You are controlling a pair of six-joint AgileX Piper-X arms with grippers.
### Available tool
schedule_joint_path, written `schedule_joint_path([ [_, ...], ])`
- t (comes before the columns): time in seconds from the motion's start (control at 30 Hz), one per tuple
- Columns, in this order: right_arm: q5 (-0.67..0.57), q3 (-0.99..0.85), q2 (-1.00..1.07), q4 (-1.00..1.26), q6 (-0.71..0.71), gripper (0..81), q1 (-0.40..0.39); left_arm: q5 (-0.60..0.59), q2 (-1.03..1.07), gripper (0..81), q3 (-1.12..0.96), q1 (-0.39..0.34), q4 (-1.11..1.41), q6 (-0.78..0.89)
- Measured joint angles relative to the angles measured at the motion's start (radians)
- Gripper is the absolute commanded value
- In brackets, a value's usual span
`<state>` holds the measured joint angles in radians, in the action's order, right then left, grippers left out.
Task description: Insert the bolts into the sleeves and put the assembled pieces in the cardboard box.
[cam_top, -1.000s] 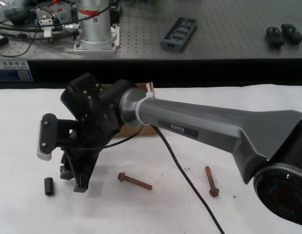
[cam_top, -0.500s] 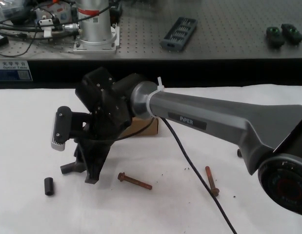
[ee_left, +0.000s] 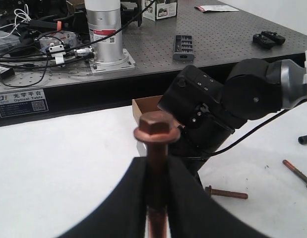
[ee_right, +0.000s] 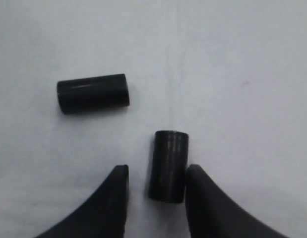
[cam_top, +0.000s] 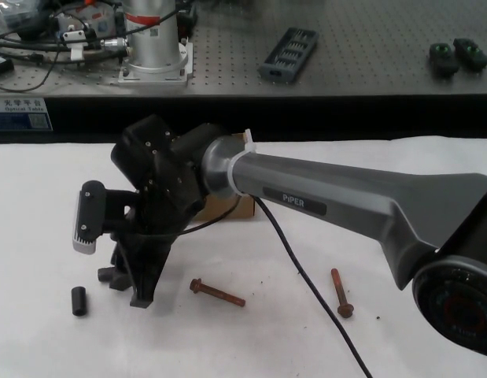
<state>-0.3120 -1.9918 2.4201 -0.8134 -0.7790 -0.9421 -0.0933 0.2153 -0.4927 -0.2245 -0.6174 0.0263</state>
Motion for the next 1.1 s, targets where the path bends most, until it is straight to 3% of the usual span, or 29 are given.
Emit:
schedule_joint_path([
  [0.93, -0.001, 0.000, 0.000, 0.038, 0.087, 28.0, -0.048, 0.021, -0.001, 0.6, -0.054, 0.000, -0.057, -0.026],
  [1.1, 0.027, 0.000, 0.000, 0.041, 0.107, 23.7, -0.048, 0.021, -0.001, 0.6, -0.054, 0.000, -0.057, -0.026],
])
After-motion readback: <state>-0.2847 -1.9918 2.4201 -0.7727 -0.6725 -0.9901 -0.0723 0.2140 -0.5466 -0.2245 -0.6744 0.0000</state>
